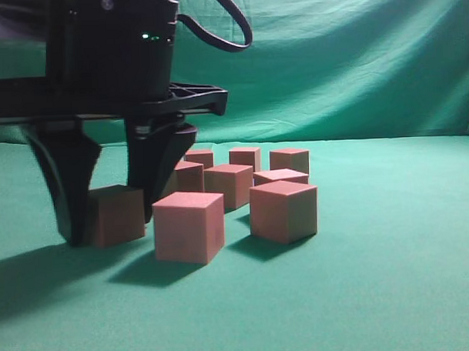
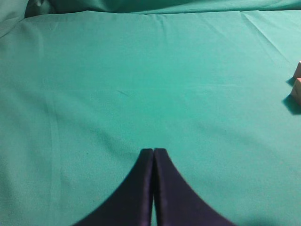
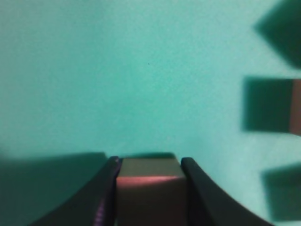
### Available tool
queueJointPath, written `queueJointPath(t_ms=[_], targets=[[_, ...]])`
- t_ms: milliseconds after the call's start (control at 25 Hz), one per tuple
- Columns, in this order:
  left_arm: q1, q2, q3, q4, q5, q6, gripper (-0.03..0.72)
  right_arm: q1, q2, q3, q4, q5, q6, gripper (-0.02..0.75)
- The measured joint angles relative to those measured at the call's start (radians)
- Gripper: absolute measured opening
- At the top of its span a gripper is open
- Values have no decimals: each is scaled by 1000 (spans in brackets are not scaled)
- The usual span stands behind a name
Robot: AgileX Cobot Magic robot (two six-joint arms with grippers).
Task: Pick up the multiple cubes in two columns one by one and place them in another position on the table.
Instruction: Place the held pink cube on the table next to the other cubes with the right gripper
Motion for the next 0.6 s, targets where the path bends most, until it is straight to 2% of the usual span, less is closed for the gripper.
queueJointPath(t_ms=[160,240,400,480,600], targets=[[0,0,0,0,0,0,0,0,1,0,-2,5,0,554],[0,0,0,0,0,0,0,0,1,-6,-2,16,-2,627],[0,0,0,0,0,0,0,0,-7,-79,-2,86,-35,622],[0,0,0,0,0,0,0,0,-12,-153,-2,156,-50,646],[0,0,0,0,0,0,0,0,-12,-272,-11,279,-52,523]])
